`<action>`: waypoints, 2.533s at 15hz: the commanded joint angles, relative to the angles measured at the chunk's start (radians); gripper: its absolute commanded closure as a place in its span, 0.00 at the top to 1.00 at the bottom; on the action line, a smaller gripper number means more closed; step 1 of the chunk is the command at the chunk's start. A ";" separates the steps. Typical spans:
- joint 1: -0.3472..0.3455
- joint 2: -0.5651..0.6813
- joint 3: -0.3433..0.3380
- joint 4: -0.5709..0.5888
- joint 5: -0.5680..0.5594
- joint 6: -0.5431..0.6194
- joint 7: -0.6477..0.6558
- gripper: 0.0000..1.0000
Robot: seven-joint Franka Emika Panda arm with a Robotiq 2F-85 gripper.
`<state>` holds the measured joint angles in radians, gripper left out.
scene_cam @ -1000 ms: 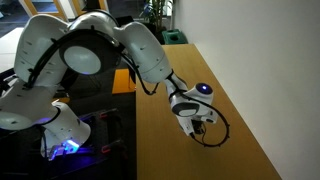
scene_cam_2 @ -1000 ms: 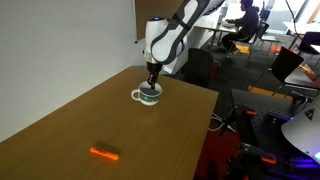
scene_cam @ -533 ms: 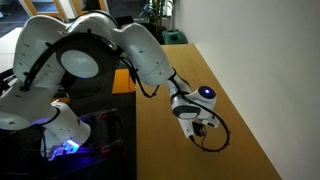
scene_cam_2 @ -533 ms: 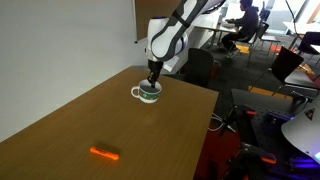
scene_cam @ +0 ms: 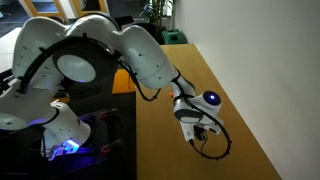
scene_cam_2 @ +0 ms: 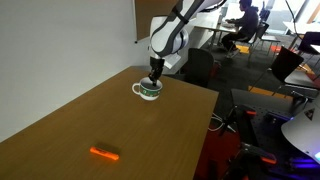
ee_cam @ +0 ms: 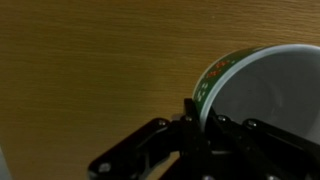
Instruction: Move the cup to the right
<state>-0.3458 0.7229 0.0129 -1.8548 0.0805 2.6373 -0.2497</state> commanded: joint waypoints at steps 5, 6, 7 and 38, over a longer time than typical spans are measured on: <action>-0.029 0.016 -0.002 0.072 0.062 -0.093 0.005 0.03; -0.027 0.022 -0.008 0.081 0.063 -0.098 0.012 0.03; -0.027 0.026 -0.012 0.087 0.064 -0.103 0.017 0.03; 0.013 0.189 -0.127 0.296 0.056 -0.189 0.276 0.10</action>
<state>-0.3408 0.9179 -0.1040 -1.5895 0.1242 2.4870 0.0059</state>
